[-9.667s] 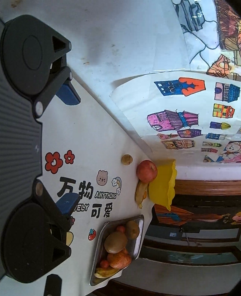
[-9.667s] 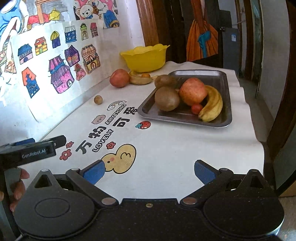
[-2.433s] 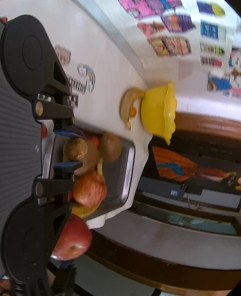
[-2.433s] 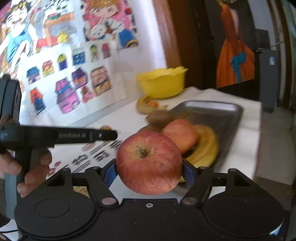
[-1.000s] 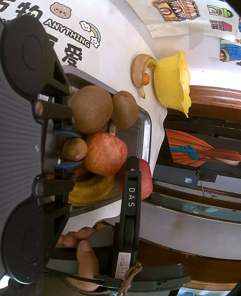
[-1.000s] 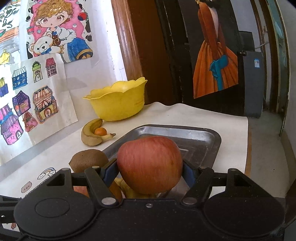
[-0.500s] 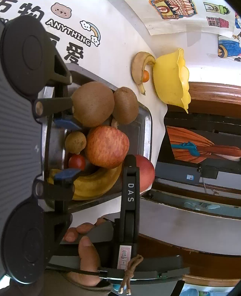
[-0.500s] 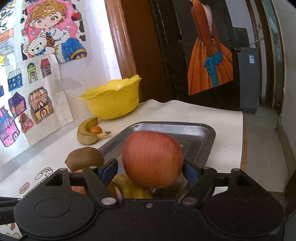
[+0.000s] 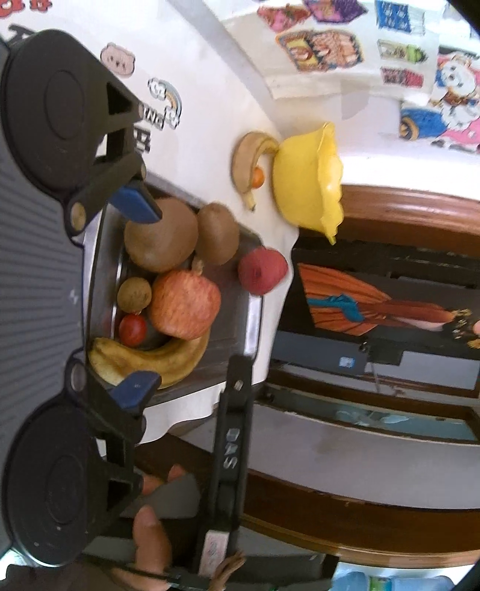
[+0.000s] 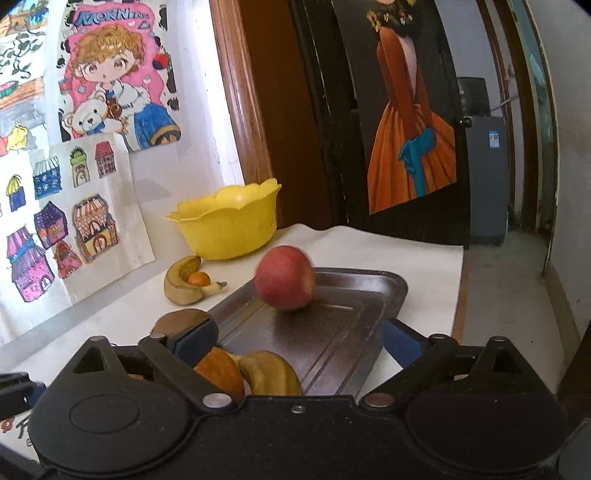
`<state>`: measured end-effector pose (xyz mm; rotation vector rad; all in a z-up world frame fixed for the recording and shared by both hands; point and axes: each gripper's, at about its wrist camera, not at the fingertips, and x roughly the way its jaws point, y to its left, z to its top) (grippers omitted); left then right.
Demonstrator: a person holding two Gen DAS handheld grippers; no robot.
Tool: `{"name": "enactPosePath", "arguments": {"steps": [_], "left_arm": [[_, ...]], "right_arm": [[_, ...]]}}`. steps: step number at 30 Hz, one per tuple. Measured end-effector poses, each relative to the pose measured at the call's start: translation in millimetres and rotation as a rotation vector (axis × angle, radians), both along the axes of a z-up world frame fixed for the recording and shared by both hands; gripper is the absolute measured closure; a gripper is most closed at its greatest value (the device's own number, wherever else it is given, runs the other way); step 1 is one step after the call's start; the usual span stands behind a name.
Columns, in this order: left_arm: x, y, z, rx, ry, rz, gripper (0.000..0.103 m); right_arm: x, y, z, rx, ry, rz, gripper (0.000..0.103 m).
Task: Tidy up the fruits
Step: 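Withdraw both open tools up and away from the metal tray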
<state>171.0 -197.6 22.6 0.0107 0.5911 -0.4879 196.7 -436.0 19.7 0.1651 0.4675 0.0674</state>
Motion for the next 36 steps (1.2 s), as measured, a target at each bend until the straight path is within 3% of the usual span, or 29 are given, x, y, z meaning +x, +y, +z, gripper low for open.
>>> {"name": "enactPosePath", "arguments": {"steps": [3, 15, 29, 36], "left_arm": [[-10, 12, 8, -0.019, -0.025, 0.032, 0.003], [-55, 59, 31, -0.060, -0.092, 0.128, 0.001], [-97, 119, 42, -0.082, -0.130, 0.234, 0.000], [-114, 149, 37, -0.052, -0.144, 0.269, 0.000]], "right_arm": [[-16, 3, 9, -0.006, -0.017, -0.013, 0.001], [-96, 30, 32, -0.010, -0.050, -0.050, 0.001], [-175, 97, 44, -0.074, -0.011, -0.069, 0.001], [-204, 135, 38, -0.084, 0.044, -0.072, 0.001]]}}
